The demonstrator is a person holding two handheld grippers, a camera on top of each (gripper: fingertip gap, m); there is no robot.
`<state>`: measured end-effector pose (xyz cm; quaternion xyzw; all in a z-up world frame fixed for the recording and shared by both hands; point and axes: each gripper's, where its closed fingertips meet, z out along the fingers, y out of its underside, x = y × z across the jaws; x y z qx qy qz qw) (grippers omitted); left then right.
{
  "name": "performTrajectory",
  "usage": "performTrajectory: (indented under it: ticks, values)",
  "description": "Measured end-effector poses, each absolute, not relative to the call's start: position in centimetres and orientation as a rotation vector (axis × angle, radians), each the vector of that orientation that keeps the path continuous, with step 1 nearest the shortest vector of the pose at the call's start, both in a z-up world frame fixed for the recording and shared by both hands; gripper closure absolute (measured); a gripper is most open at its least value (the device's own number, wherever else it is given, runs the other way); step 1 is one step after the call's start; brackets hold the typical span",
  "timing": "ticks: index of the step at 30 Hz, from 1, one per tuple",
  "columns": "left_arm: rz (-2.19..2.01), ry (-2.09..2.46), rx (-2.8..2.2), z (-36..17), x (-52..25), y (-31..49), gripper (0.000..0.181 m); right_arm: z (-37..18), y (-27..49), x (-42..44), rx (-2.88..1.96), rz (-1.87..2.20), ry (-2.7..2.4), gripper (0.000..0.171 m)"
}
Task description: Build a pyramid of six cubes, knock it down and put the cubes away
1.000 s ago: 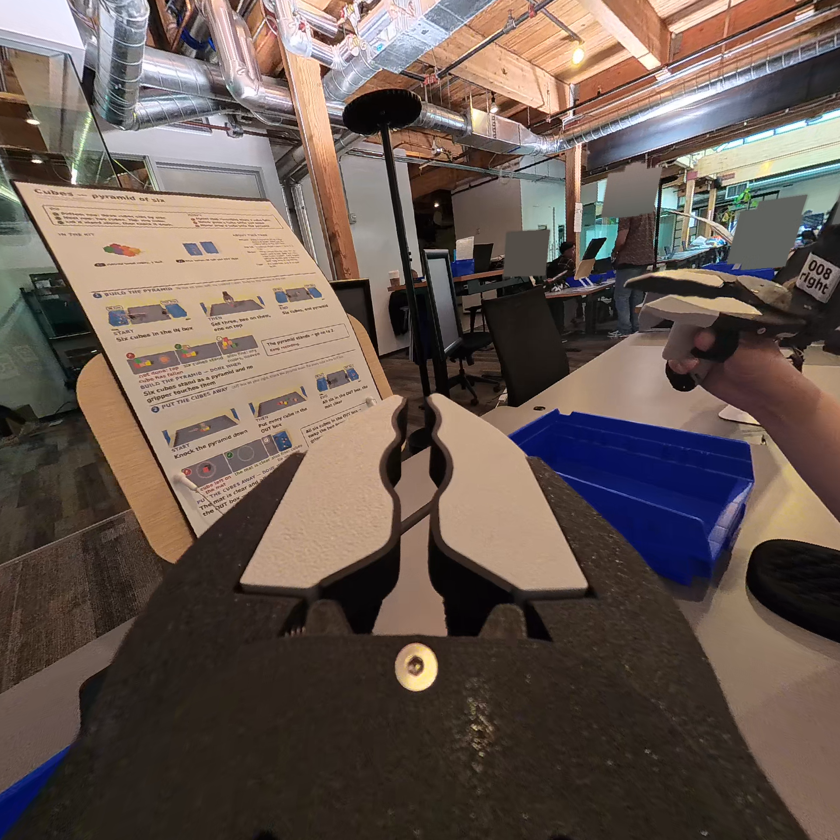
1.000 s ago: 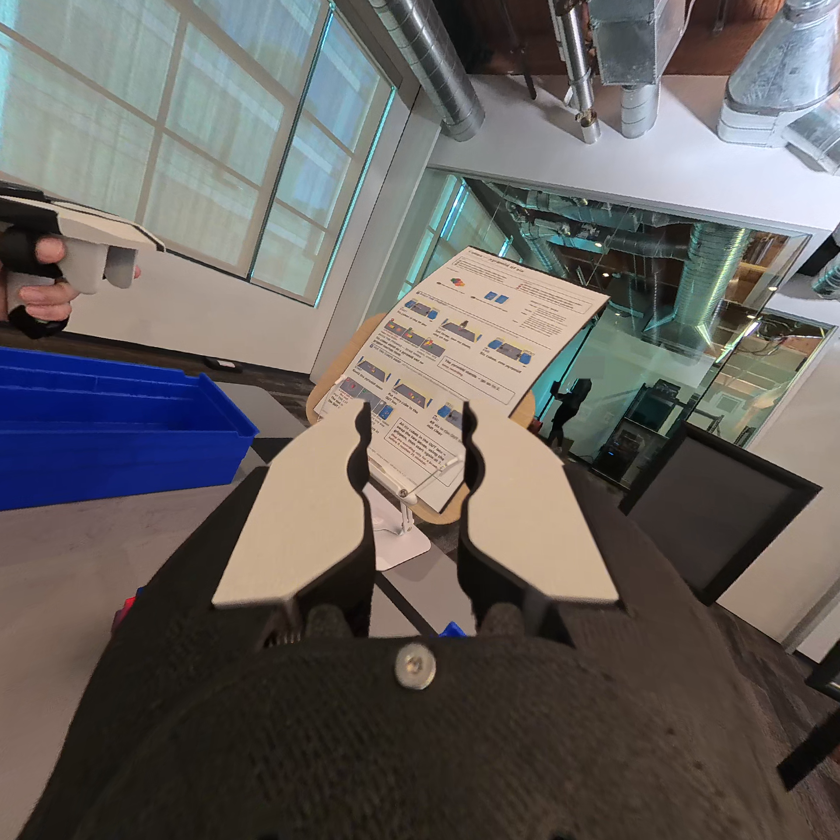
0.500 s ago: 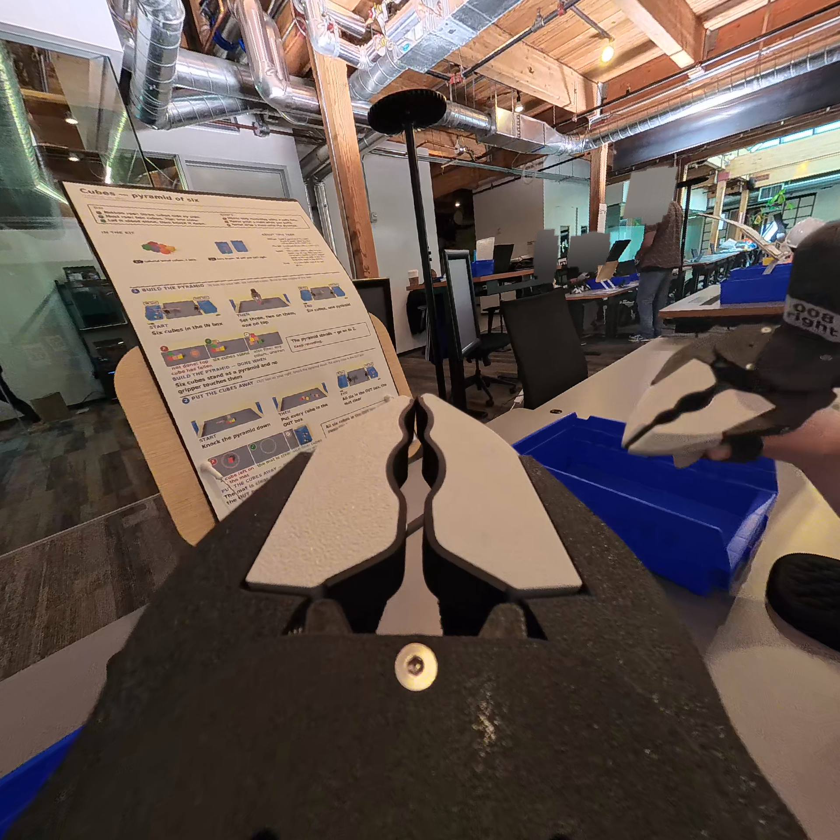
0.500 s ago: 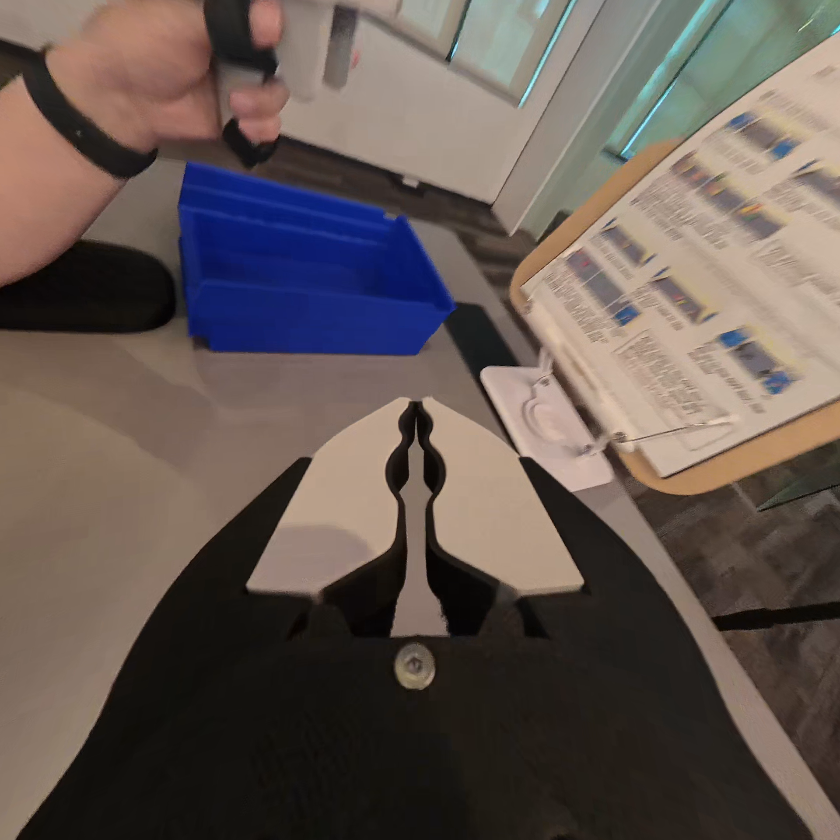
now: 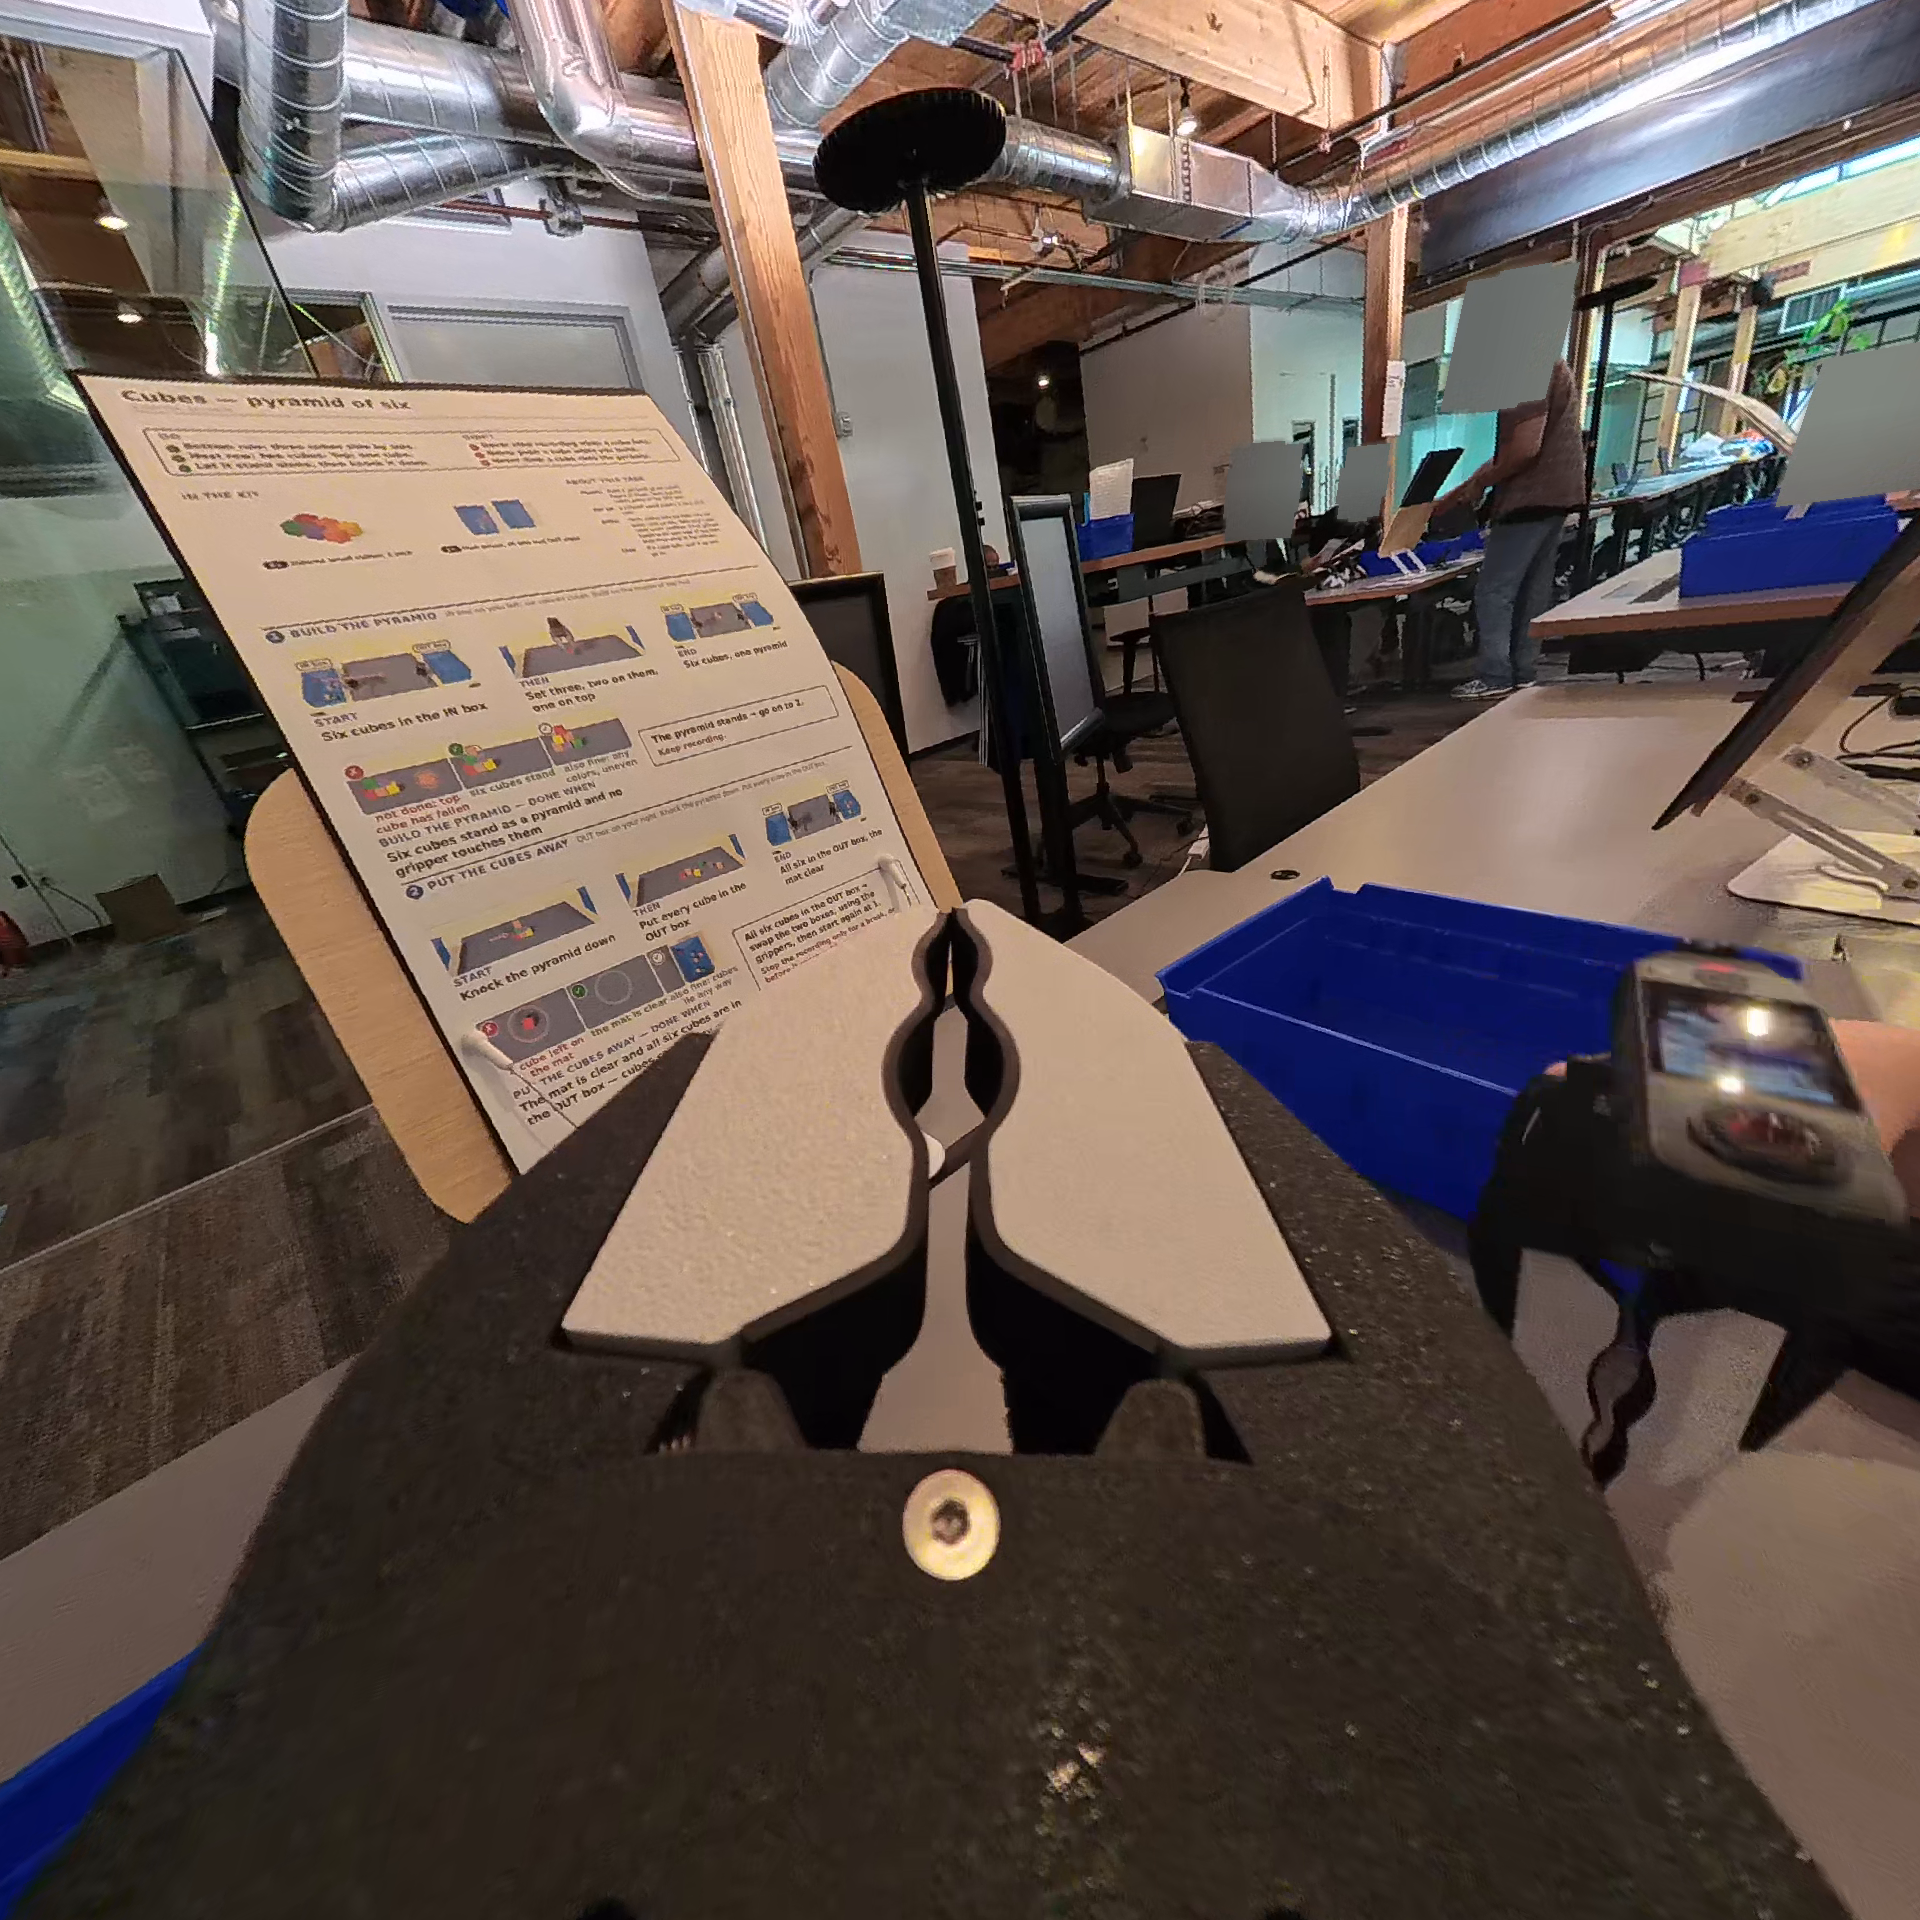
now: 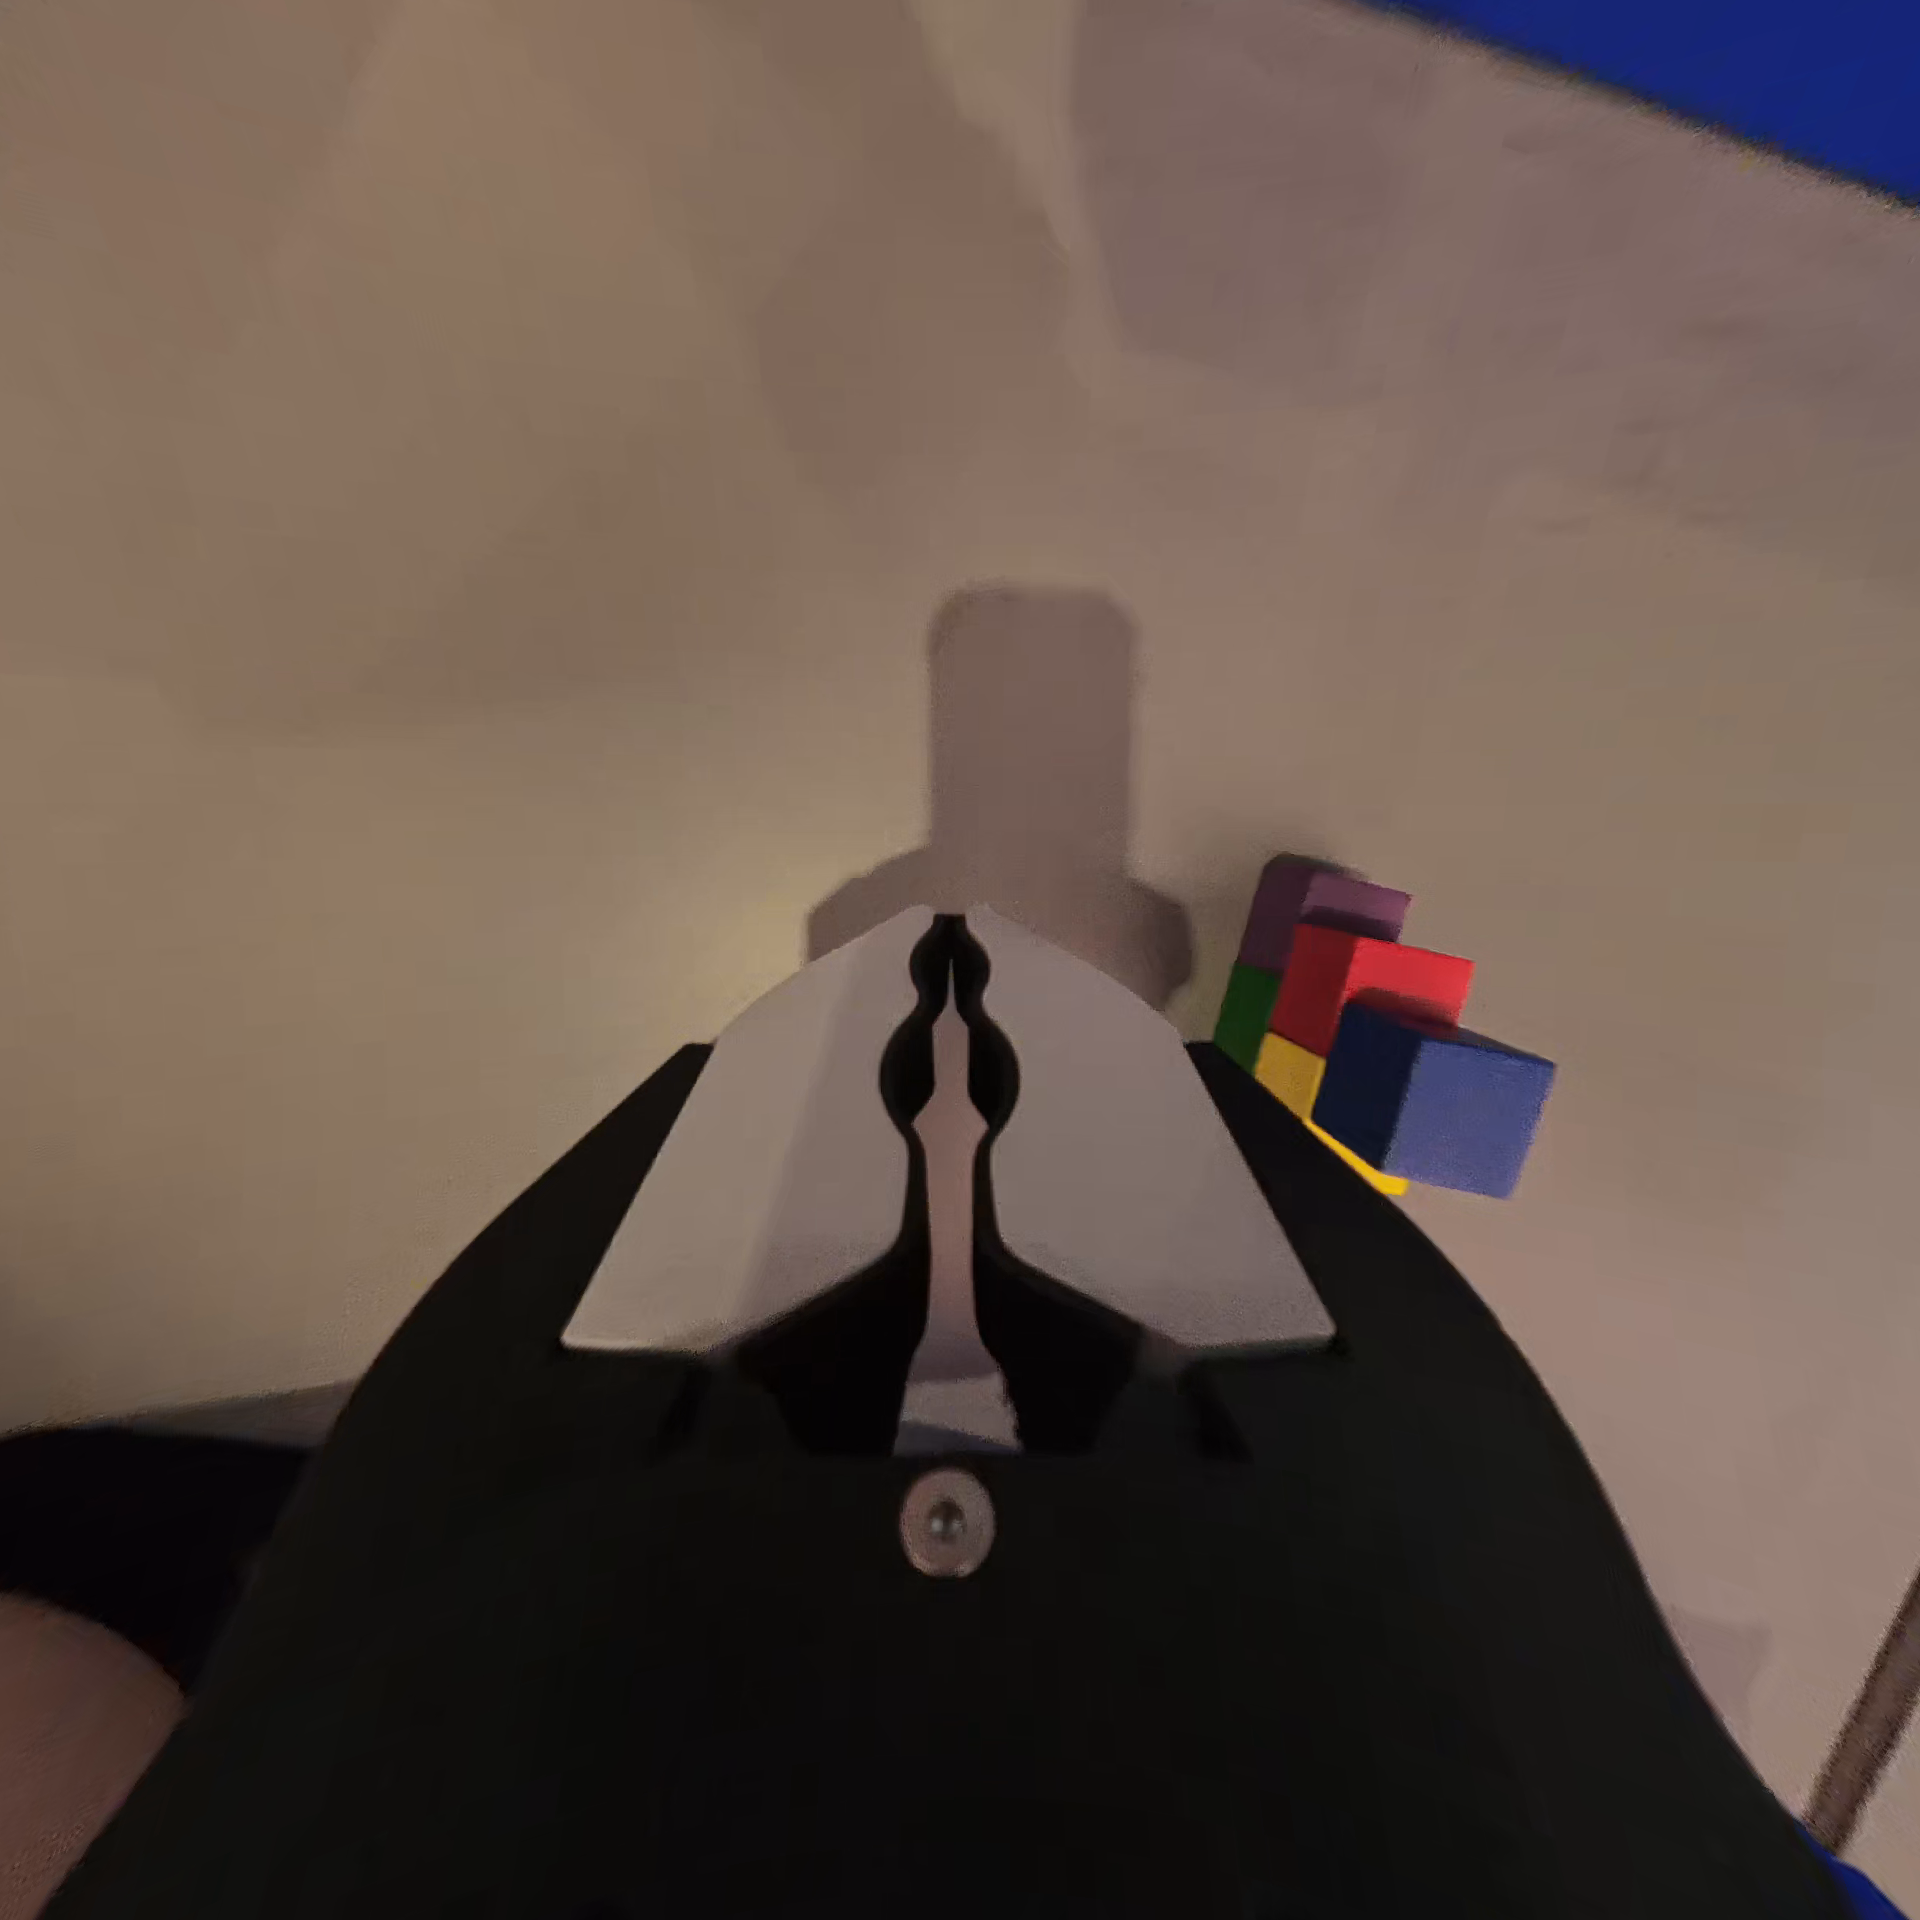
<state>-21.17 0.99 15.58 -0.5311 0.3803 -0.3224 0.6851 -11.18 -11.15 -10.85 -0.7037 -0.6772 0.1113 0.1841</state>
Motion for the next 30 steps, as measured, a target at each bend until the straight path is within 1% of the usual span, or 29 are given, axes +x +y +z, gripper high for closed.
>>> performTrajectory:
  ticks: [12,30]
  values:
    - [-0.728,0.874,-1.213,15.0,-20.8,1.3,0.181,-15.0,-10.3,-10.2,-2.165,0.223,-1.942,0.17]
    - [-0.737,0.862,-1.211,15.3,-21.3,1.4,0.181,-15.0,-10.4,-10.5,-2.146,0.231,-1.953,0.17]
